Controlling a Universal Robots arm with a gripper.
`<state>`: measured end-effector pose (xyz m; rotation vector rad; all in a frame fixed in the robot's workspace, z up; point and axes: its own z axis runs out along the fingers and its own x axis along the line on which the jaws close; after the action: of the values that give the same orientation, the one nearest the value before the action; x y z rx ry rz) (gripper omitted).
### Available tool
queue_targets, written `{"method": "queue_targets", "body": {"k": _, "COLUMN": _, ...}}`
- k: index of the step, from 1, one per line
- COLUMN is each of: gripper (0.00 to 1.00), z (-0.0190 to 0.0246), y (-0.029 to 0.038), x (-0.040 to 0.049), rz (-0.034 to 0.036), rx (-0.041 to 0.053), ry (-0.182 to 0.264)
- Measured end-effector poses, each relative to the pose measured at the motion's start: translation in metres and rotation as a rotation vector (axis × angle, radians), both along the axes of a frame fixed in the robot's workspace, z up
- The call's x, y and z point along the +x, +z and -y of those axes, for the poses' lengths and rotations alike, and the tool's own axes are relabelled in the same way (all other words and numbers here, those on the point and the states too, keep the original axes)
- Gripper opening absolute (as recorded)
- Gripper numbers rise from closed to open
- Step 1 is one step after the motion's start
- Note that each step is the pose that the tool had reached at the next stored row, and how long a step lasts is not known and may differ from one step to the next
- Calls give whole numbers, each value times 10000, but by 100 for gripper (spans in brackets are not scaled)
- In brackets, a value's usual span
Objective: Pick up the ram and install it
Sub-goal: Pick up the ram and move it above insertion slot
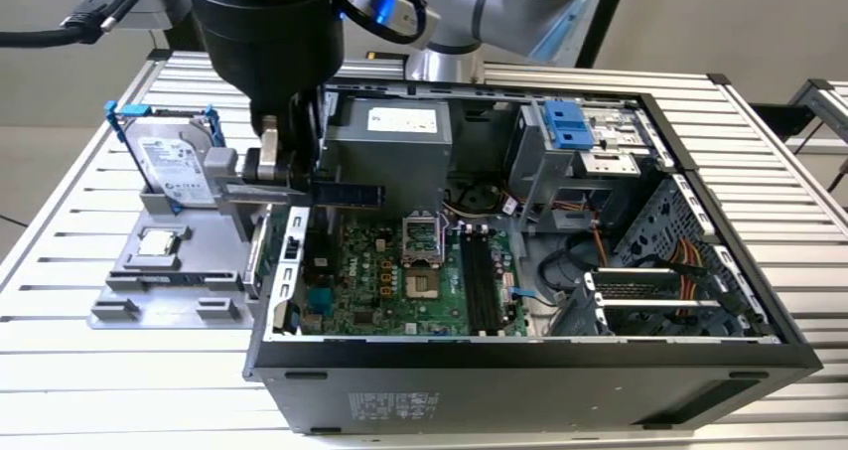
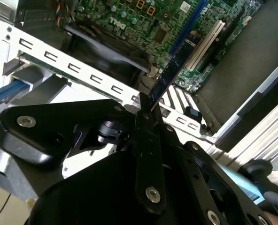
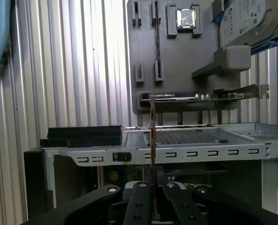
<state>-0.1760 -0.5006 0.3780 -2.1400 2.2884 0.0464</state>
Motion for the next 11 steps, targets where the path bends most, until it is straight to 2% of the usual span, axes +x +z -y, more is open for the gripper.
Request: {"method": "queue_targets", "body": {"k": 11, "gripper": 0, "z": 1, "y": 0, "x": 161, "rz": 0, "rx": 0, "ry": 0}}
